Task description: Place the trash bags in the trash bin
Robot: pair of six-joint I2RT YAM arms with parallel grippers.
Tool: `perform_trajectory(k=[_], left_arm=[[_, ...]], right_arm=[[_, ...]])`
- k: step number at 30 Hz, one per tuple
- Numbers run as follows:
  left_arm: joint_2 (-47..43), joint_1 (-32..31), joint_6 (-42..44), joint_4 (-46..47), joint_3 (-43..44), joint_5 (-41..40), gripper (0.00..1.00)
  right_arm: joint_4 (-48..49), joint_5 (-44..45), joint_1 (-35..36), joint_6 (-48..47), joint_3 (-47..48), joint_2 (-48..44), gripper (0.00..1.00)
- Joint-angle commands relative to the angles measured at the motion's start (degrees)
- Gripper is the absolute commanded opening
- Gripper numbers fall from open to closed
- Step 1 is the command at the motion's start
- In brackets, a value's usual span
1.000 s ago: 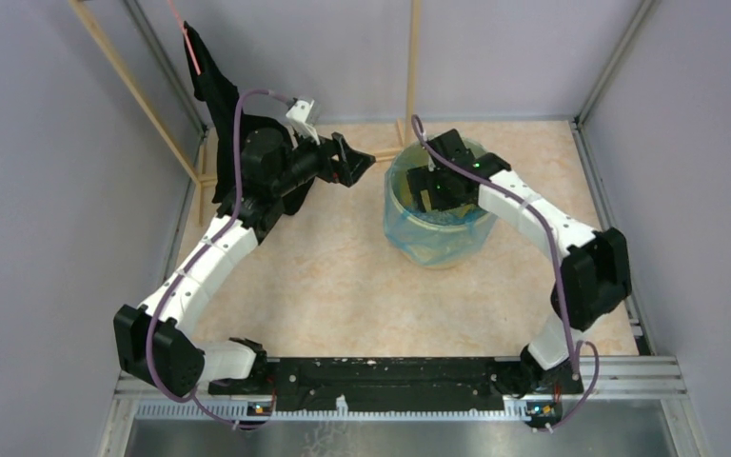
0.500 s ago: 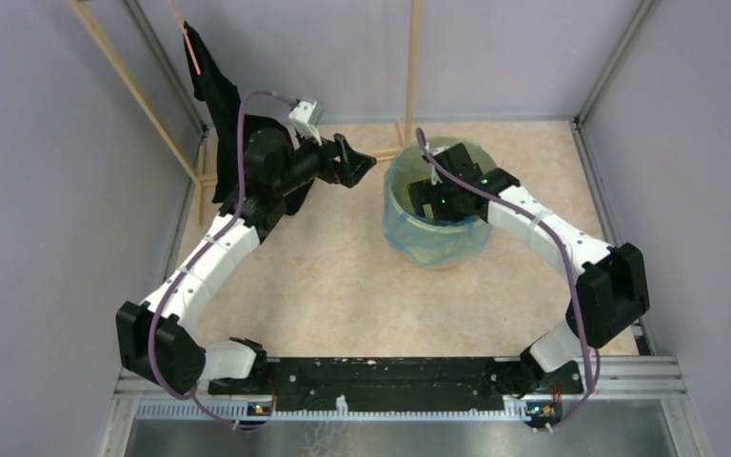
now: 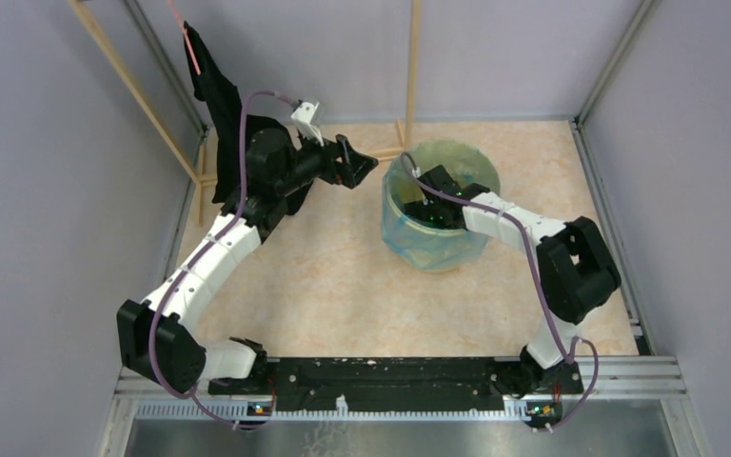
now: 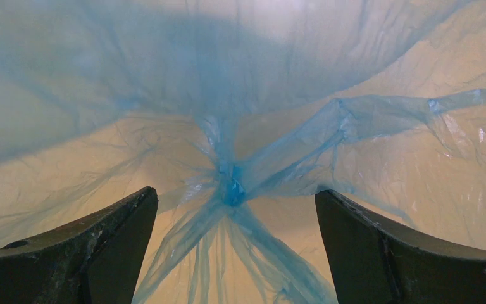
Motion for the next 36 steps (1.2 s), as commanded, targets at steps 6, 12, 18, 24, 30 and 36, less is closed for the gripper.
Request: perform_trajectory(k=[6, 12, 18, 24, 30, 36], left_arm=[[-0.17, -0.31, 0.49, 2.65, 0.14, 0.27, 0.99], [-0.03, -0.30, 0.31, 2.63, 0.11, 0.61, 0.99], [0.23, -0.31, 0.10, 2.55, 0.24, 0.59, 0.99], [0.93, -0.31, -0.73, 2.55, 0.48, 1.73, 0.99], [0.85, -0.31, -1.22, 2.64, 0.48, 2.28, 0.99], [0.95, -0.48, -1.19, 2.77, 0.30, 2.08, 0.99]], right_arm=[[6.41, 3.08, -0.01, 0.48, -0.74, 3.68, 0.95], [7.31, 3.18, -1.45, 0.81, -1.73, 5.80, 0.95], [5.97, 4.97, -5.80, -0.03, -3.35, 3.39, 0.95], [4.83, 7.10, -13.12, -1.28, -6.98, -1.55, 0.95], [4.27, 8.95, -20.34, 0.23, -9.56, -5.49, 0.95], [5.23, 9.99, -25.82, 1.45, -11.54, -7.59, 0.96]])
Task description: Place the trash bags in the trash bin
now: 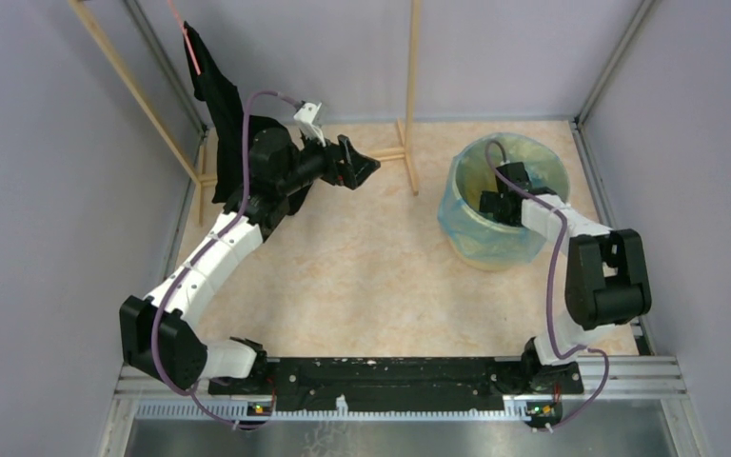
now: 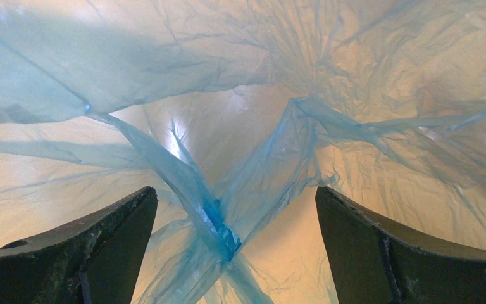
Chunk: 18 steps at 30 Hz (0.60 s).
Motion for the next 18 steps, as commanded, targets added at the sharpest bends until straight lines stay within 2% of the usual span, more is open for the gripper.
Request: perform_trajectory(k=[1, 4, 12, 18], left_arm=[[0.04, -0.40, 0.03, 2.71, 0.40, 0.66, 0.99], [-0.20, -0.49, -0.02, 2.70, 0.41, 1.00, 0.99], [-0.63, -1.03, 0.63, 2.48, 0.41, -0.21, 0.99], [-0.97, -1.81, 1.15, 2.22, 0.40, -0.88, 0.99]], right_arm=[[0.98, 1.00, -2.50, 1.06, -1.06, -3.06, 0.95], [1.27, -0.86, -2.52, 1.68, -0.96, -2.68, 0.95], [1.33, 0.79, -4.44, 1.44, -1.53, -3.75, 0.96], [2.42, 1.26, -11.14, 4.24, -2.27, -5.24, 0.95]])
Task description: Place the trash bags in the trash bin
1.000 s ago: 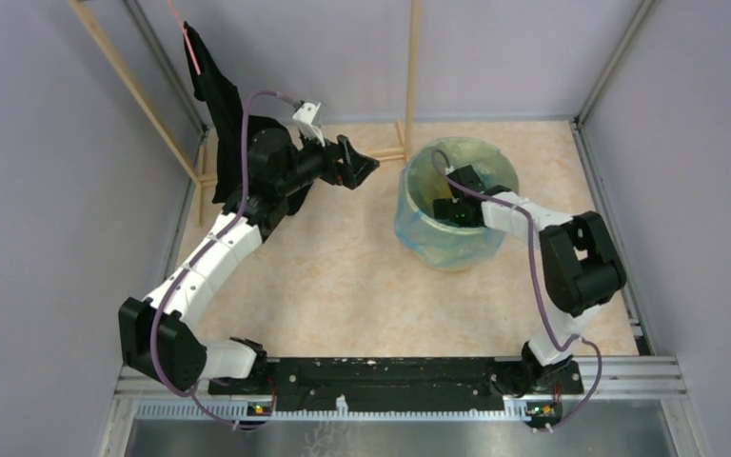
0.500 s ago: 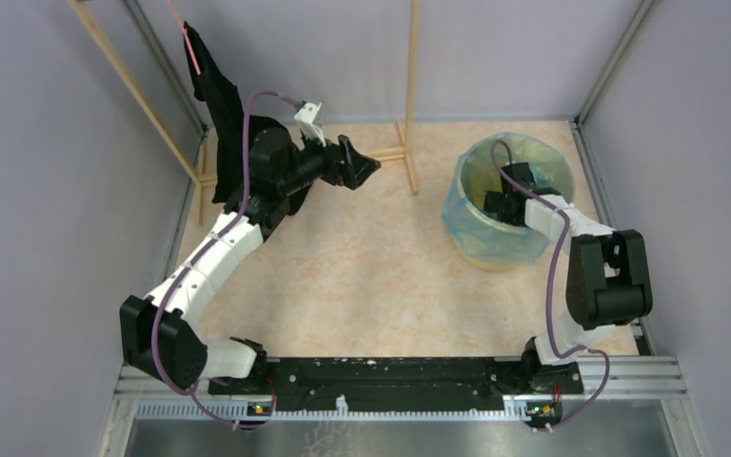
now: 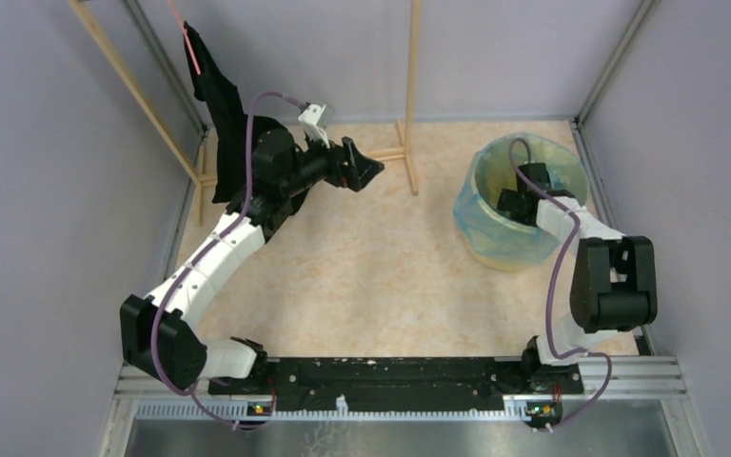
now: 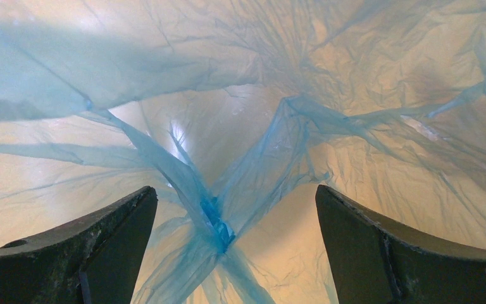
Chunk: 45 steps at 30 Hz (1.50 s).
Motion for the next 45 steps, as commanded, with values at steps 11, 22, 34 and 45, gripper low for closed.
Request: perform_trajectory(k=[11, 22, 34, 45], left_arm=[[-1.20, -1.15, 0.60, 2.46, 0.52, 0.60, 0.99], [-0.75, -3.11, 3.58, 0.03, 1.72, -2.38, 0.99], [-0.83, -4.88, 4.81, -0.68, 2.09, -3.42, 0.99], [-0.93, -5.56, 4.81, -0.77, 2.13, -3.17, 0.99]], right_arm=[[0.43, -5.01, -13.35, 3.16, 0.47, -9.76, 0.92], [-4.93, -10.09, -10.65, 0.56, 5.85, -22.42, 0.95], [-2.45, -20.55, -10.65, 1.61, 7.43, -21.47, 0.97], [1.31, -31.13, -12.17, 7.30, 7.00, -19.39, 0.95]])
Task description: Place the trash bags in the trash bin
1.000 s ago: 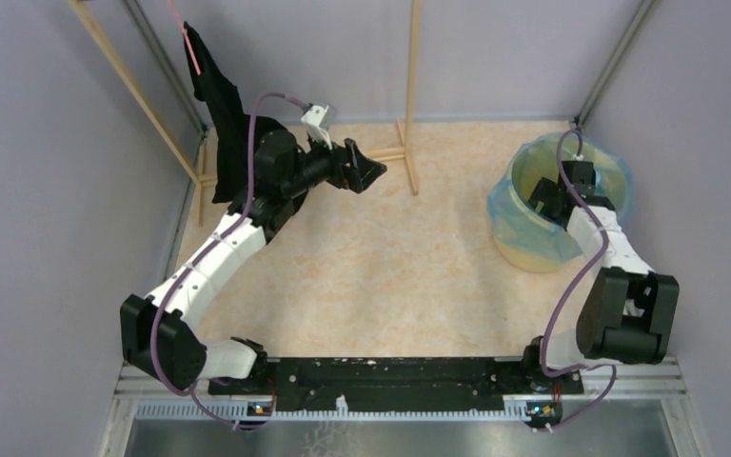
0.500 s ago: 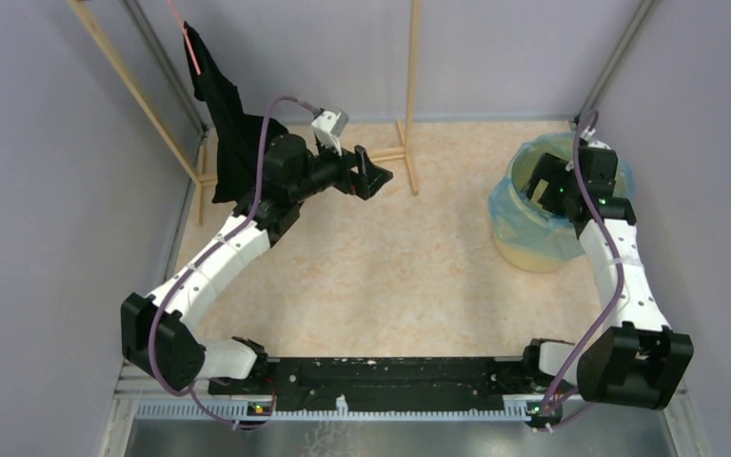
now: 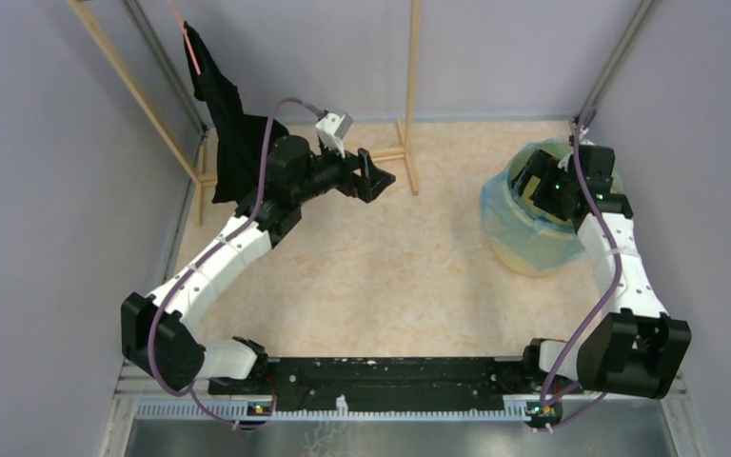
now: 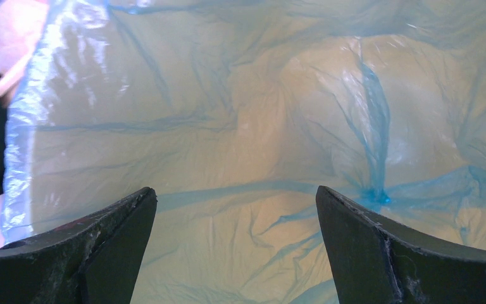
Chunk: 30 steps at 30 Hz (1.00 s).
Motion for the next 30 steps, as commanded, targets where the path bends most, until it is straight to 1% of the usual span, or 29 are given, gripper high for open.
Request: perform_trajectory(k=[1, 3, 5, 7, 8, 10, 13, 16, 19, 22, 26, 28, 30], left_arm=[[-0.85, -0.39, 1.16, 1.64, 2.13, -0.01, 0.99], [-0.62, -0.51, 1.05, 1.59, 2.09, 0.04, 0.99], [-0.49, -0.51, 0.94, 1.60, 2.17, 0.41, 0.99], [-0.41, -0.49, 0.83, 1.70, 2.22, 0.67, 0.99], [-0.24, -0.50, 0.74, 1.68, 2.19, 0.80, 0.99], [-0.18, -0.52, 0.64, 1.70, 2.24, 1.12, 0.99], [-0.07, -0.51, 0.54, 1.73, 2.22, 1.22, 0.99], [0.12, -0.55, 0.71, 1.78, 2.15, 0.86, 0.99], [0.42, -0.63, 0.94, 1.49, 2.23, 0.61, 0.99], [0.56, -0.69, 1.03, 1.25, 2.51, 0.69, 0.99], [-0.16, -0.70, 1.56, 0.58, 3.03, 0.41, 0.99], [-1.42, -0.63, 2.45, 0.49, 3.61, -0.30, 0.99], [-3.19, -0.70, 3.13, 0.49, 3.25, -1.58, 0.99]], right_arm=[[2.90, -5.59, -0.78, 3.00, 1.75, 0.17, 0.92], [2.62, -3.59, -0.77, 2.05, 1.26, -1.70, 0.87], [0.95, 1.58, -0.54, 0.13, 1.38, -4.39, 0.82], [-1.92, 11.80, 1.26, -2.44, 2.21, -6.35, 0.82], [-3.25, 17.53, 2.46, -3.40, 2.50, -6.94, 0.84], [-5.09, 22.35, 3.43, -4.53, 2.79, -7.36, 0.86], [-6.50, 22.53, 3.45, -5.22, 3.09, -6.51, 0.87], [-6.61, 18.93, 3.45, -5.68, 3.29, -7.02, 0.87], [-6.47, 15.23, 3.45, -5.93, 4.84, -9.64, 0.91], [-10.09, 16.05, 3.45, -7.48, 9.15, -10.28, 0.98], [-17.10, 19.05, 3.42, -9.57, 14.86, -10.17, 0.99], [-17.56, 20.05, 3.44, -10.39, 15.23, -12.25, 0.99], [-17.44, 18.84, 3.45, -11.24, 15.24, -14.58, 0.99]])
